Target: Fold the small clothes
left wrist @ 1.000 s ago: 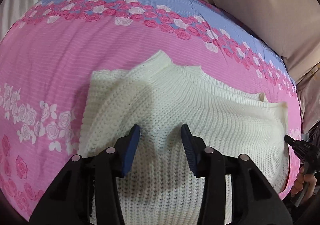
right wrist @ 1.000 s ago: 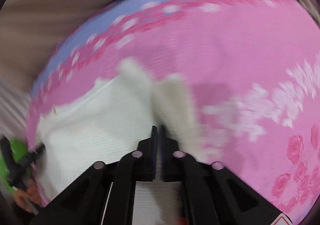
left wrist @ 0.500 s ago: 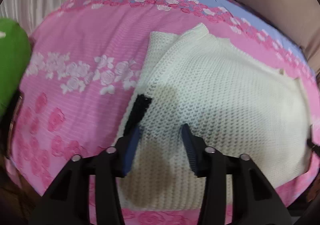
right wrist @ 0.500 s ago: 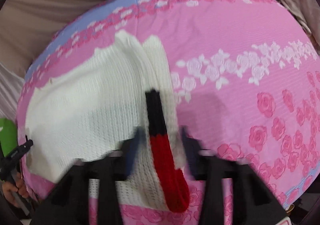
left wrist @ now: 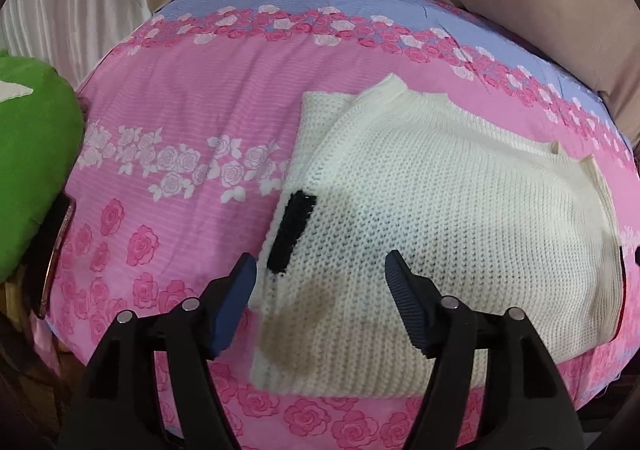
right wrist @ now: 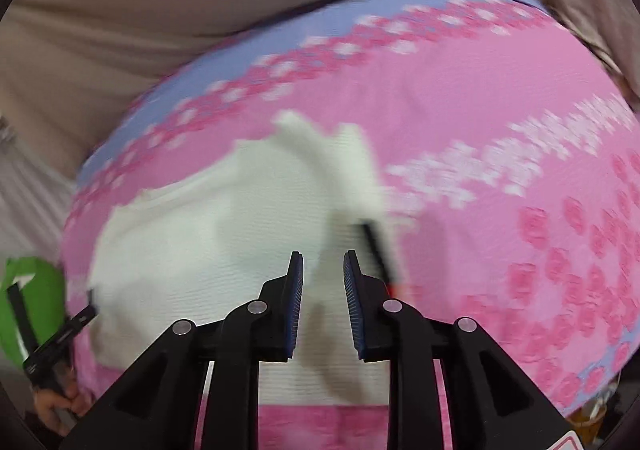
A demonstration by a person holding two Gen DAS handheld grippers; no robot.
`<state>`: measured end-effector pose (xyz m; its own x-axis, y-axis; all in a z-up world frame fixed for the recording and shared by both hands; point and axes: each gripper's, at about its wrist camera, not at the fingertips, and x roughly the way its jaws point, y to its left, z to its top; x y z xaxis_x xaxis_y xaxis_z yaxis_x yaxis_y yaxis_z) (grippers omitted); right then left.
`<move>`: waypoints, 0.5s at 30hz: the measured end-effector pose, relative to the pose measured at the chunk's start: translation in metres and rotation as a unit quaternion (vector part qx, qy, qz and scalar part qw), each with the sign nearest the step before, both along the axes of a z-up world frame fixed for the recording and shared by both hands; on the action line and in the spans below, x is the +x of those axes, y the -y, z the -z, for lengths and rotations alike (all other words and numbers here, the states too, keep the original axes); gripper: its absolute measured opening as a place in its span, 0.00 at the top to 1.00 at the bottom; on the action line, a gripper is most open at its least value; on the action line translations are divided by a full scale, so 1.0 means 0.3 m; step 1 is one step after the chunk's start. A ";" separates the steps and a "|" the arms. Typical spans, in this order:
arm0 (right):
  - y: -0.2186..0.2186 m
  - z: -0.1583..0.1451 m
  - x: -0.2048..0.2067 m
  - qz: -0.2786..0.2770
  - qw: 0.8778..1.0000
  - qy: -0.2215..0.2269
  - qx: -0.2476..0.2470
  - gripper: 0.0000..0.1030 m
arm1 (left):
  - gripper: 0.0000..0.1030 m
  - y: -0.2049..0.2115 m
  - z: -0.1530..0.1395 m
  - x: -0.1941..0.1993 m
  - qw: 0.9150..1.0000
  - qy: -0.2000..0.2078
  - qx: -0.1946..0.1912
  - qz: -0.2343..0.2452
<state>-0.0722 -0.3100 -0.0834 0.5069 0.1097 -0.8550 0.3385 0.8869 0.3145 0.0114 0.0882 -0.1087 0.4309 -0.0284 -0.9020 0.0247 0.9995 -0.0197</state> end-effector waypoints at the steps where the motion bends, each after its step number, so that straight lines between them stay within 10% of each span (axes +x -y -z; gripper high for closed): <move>1: -0.070 -0.016 0.033 -0.033 0.999 0.000 -0.008 0.79 | 0.37 -0.003 0.003 0.000 1.000 0.000 0.004 -0.001; 8: -0.436 0.007 0.234 -0.159 0.987 -0.020 -0.028 0.79 | 0.37 -0.064 0.045 -0.001 0.999 -0.029 -0.013 -0.026; 15: -0.549 0.158 0.323 -0.173 0.980 -0.086 -0.056 0.79 | 0.34 -0.132 0.043 -0.016 0.998 -0.034 -0.035 -0.042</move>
